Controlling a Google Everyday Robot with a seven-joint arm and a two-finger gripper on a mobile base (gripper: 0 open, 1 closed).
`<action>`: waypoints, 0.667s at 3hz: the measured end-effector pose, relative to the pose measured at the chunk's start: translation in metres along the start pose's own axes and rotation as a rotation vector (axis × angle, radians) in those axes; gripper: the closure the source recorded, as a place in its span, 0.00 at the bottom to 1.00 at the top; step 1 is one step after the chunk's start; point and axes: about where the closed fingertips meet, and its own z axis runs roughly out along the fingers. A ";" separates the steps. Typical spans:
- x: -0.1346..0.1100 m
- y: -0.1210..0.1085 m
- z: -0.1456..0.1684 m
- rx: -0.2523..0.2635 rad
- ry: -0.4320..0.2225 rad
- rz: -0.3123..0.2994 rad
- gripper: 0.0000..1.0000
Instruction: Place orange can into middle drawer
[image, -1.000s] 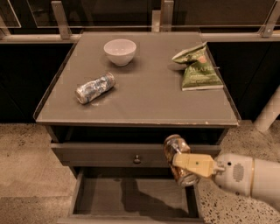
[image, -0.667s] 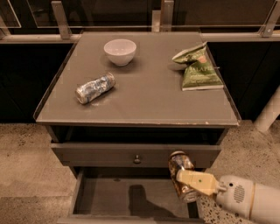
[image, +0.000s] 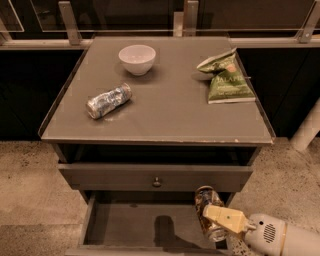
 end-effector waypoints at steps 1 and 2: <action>0.003 -0.018 0.005 0.010 -0.021 0.035 1.00; 0.009 -0.061 0.014 0.004 -0.079 0.091 1.00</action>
Offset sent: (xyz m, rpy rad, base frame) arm 0.0133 -0.0263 -0.1429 0.1529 0.0778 -0.2107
